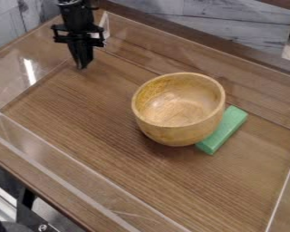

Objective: Remove the green block from inside the brown bowl and put it on the table

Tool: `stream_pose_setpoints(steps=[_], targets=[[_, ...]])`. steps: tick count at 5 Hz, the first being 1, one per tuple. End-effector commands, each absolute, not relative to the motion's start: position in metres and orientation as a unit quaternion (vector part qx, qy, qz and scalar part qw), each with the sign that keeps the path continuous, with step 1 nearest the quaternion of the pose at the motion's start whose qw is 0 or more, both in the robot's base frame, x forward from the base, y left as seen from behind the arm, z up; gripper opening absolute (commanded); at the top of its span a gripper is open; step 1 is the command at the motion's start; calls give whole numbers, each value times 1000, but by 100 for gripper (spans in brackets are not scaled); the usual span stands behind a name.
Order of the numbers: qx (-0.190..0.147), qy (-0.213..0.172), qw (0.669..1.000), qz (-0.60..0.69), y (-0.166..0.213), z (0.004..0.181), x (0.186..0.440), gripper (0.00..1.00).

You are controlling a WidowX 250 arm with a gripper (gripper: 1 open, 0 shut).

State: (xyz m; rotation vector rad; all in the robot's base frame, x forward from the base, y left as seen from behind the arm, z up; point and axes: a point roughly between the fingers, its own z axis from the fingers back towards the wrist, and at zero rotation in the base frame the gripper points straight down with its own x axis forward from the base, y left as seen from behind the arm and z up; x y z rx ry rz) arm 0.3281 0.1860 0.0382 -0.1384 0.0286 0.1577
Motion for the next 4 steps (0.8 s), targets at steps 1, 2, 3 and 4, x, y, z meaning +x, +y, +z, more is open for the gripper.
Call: stream_pose_setpoints(steps=[1,2,3,4], targets=[[-56,-14,996,74,189,61,339,0],[-59,-9,996,74,188,61,340,0],[-61,-5,995,74,187,61,340,0],[-64,0,995,73,185,62,340,0]])
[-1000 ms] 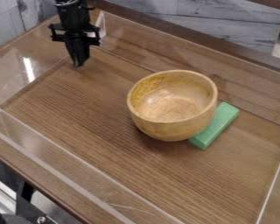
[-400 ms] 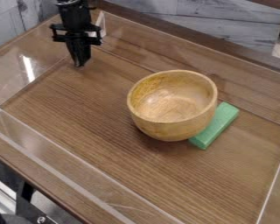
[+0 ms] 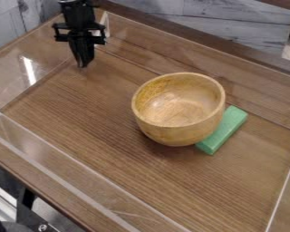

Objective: Remove the green block from inside the brown bowl and put it on the table

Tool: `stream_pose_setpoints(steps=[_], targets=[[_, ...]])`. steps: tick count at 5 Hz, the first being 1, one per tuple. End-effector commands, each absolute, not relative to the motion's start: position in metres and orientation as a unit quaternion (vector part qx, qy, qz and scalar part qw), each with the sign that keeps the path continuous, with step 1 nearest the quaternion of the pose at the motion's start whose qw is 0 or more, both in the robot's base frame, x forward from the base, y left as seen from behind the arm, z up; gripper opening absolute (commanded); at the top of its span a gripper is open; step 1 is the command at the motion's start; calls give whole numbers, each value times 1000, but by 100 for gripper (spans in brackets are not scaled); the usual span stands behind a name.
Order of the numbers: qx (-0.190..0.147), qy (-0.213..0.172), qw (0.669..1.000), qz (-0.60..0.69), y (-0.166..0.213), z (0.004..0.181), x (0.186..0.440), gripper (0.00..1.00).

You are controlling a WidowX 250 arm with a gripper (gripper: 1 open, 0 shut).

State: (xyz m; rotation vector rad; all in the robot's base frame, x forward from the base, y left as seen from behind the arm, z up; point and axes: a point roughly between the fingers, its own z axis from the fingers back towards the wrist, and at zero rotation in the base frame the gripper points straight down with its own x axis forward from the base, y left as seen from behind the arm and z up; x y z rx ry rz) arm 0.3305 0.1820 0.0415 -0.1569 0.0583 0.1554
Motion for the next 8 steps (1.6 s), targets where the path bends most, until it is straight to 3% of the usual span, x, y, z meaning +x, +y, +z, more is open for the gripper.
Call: stream_pose_setpoints(steps=[1,6,8], targets=[[-67,3,995,73,185,61,341,0],[-80,26,994,70,178,63,341,0],[-90,45,994,53,159,87,317,0]])
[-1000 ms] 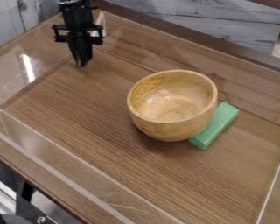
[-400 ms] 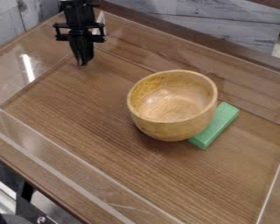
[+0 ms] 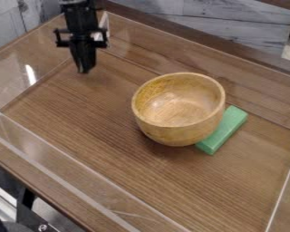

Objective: Remove the green block from inside the brown bowl and put it on the table

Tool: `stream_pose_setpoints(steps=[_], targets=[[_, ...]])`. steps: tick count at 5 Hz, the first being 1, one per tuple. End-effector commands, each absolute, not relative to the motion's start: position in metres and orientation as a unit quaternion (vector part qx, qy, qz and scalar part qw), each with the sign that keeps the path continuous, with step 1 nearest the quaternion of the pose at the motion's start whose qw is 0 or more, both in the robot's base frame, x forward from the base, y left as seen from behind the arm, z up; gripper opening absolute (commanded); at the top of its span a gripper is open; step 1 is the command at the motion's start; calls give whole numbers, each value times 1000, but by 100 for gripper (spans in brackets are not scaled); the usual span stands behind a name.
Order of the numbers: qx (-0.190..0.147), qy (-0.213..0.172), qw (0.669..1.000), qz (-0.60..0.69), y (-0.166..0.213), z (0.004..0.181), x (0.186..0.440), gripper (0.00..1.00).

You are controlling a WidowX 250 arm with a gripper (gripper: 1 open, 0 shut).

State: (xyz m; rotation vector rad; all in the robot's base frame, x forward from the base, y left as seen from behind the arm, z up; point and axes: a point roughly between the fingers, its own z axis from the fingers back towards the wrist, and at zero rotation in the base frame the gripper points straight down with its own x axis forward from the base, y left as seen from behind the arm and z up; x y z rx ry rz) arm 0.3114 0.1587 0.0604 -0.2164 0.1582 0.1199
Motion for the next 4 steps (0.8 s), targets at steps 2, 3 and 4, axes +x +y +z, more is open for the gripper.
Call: stream_pose_setpoints(steps=[2,3,4], targets=[[-93,59,994,9,134,110,284,0],[-92,63,993,-28,121,114,264,0],[-92,63,992,-61,110,115,250,0]])
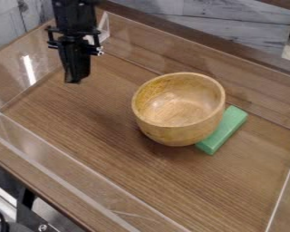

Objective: Remove the green block from inside the brown bowl and put it on the table

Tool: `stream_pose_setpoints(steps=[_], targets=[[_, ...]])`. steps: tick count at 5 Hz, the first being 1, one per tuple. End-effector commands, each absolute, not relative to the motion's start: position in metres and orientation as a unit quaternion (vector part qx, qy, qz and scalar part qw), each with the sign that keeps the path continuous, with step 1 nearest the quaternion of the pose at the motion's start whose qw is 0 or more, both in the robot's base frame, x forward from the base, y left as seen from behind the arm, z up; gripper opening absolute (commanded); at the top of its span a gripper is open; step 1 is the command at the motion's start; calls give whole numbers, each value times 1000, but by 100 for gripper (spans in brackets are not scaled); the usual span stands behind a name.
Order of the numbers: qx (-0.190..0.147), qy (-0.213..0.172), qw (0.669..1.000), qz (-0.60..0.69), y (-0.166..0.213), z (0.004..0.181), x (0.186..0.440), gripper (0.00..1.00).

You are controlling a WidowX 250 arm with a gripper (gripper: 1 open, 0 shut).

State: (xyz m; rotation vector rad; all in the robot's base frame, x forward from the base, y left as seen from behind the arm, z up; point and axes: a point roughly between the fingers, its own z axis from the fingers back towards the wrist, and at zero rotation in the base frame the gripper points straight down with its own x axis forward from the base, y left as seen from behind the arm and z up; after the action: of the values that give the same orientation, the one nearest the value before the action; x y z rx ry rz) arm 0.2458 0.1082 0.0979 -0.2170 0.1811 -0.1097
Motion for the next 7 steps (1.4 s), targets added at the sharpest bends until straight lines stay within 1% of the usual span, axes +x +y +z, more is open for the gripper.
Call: stream_pose_setpoints(steps=[1,2,4,7], targets=[[-90,61,991,-78,106,108,243,0],[-88,58,991,-86,104,106,238,0],[-80,52,990,-101,99,95,228,0],[-73,46,990,-112,87,74,221,0]])
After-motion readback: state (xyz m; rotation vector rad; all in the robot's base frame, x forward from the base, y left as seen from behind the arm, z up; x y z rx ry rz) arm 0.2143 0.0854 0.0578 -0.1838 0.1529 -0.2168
